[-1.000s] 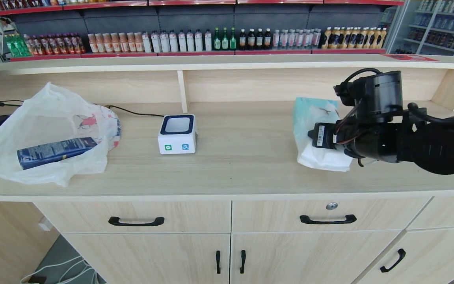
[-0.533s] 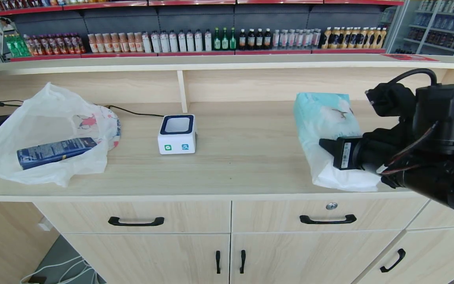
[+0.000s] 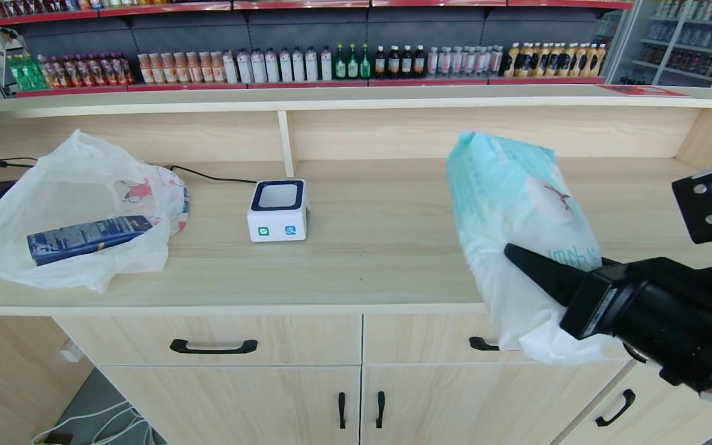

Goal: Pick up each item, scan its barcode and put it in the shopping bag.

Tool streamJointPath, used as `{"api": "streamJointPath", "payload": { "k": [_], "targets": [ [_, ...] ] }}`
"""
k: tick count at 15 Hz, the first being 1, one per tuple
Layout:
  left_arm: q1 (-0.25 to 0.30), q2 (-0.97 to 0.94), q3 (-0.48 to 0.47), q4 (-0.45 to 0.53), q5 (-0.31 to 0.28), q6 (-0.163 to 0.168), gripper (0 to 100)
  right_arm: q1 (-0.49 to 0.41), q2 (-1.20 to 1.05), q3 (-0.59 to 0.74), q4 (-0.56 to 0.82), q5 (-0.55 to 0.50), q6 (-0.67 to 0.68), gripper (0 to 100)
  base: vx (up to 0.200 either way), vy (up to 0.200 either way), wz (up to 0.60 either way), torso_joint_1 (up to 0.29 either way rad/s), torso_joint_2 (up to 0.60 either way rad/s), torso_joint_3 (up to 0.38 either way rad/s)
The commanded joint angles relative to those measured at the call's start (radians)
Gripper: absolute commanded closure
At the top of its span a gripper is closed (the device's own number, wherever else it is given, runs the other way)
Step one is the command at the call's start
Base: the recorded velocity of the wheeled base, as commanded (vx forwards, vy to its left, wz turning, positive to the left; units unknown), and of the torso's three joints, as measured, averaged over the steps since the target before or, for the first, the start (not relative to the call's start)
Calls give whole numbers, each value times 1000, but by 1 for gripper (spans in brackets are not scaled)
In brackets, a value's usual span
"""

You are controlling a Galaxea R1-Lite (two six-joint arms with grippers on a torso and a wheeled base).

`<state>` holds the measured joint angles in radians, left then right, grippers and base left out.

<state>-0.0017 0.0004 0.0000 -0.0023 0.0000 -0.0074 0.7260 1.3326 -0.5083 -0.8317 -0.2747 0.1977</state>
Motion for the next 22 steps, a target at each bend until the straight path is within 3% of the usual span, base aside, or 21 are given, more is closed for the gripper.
{"api": "streamJointPath", "payload": {
  "k": [1,4,6,12,16,19,22],
  "targets": [
    [0,0,0,1,0,0,0,30,94,24,-147,72,100,100,0,0,0,0,0,0],
    [0,0,0,1,0,0,0,124,300,116,-538,91,408,100,0,0,0,0,0,0],
    [0,0,0,1,0,0,0,156,386,177,-711,95,556,100,0,0,0,0,0,0],
    [0,0,0,-1,0,0,0,201,389,169,-727,223,841,100,0,0,0,0,0,0],
    [0,0,0,1,2,0,0,207,312,177,-727,296,1272,100,0,0,0,0,0,0],
    [0,0,0,-1,0,0,0,208,260,226,-727,411,1508,100,0,0,0,0,0,0],
    [0,0,0,-1,0,0,0,201,290,211,-727,528,1596,100,0,0,0,0,0,0]
  ]
}}
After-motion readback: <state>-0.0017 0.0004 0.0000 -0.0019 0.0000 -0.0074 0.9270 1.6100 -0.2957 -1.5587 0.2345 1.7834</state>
